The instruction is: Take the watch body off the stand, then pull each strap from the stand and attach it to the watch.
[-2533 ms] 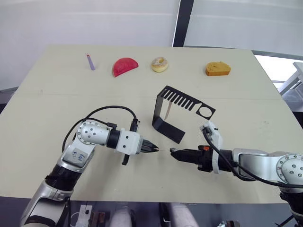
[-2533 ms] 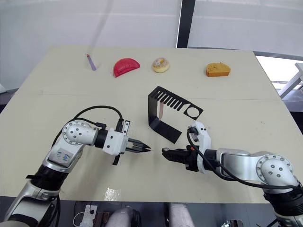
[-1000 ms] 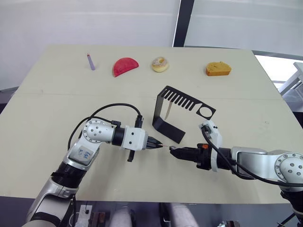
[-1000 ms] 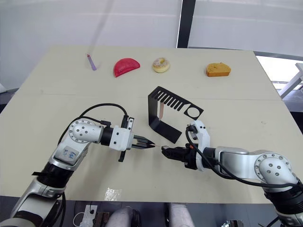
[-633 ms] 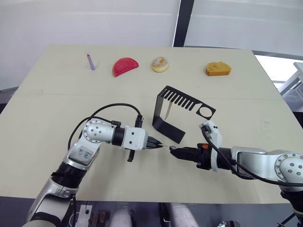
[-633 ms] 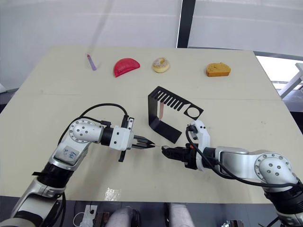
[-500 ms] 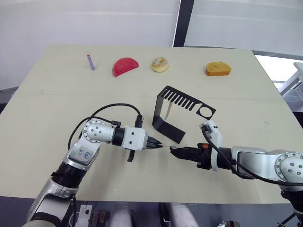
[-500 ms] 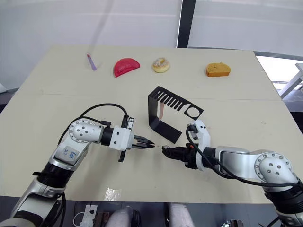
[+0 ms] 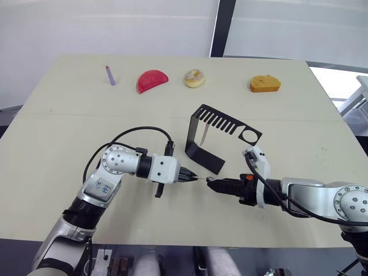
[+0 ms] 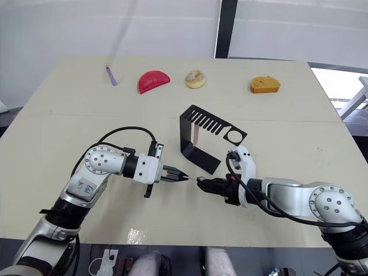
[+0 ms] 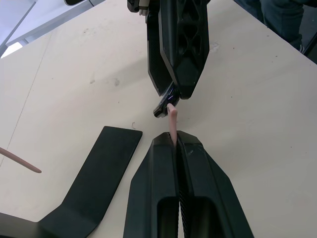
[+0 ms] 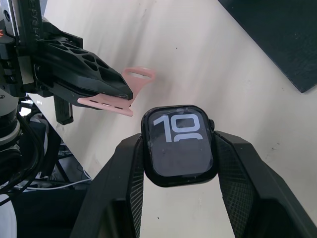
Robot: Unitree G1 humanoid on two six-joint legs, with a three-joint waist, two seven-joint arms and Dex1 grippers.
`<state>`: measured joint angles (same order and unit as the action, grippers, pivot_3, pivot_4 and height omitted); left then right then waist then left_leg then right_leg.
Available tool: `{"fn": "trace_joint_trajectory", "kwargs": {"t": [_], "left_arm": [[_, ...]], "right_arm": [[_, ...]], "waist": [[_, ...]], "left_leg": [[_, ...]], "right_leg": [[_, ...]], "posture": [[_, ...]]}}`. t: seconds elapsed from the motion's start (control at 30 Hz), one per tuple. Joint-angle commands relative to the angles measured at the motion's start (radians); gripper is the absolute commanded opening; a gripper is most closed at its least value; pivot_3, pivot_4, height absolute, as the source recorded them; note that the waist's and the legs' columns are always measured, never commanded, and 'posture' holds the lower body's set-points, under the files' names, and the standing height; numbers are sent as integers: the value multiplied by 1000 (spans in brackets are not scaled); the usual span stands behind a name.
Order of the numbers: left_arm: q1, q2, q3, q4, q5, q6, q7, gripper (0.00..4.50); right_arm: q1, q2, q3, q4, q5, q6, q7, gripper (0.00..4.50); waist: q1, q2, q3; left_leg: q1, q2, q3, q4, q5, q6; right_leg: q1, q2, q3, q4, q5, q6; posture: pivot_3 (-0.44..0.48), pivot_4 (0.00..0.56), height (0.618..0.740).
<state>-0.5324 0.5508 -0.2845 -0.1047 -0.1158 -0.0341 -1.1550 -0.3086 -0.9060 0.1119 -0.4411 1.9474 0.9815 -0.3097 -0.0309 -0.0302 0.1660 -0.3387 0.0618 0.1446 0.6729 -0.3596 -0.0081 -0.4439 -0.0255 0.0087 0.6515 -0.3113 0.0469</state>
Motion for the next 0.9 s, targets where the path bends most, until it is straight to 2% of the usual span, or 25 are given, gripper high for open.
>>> {"fn": "trace_joint_trajectory", "kwargs": {"t": [0.03,0.9], "left_arm": [[-1,0,-1,-12,-5,-6,3,0],[-12,-8,3,6,2,-15,24,0]], "right_arm": [[-16,-9,-22,-14,25,-9,21,1599],[5,-35,-44,-30,25,-2,40,1599]], "waist": [[0,0,0],[1,0,0]], "left_leg": [[0,0,0,0,0,0],[0,0,0,0,0,0]], "right_leg": [[0,0,0,0,0,0],[0,0,0,0,0,0]], "posture": [[0,150,737],[0,150,737]]}}
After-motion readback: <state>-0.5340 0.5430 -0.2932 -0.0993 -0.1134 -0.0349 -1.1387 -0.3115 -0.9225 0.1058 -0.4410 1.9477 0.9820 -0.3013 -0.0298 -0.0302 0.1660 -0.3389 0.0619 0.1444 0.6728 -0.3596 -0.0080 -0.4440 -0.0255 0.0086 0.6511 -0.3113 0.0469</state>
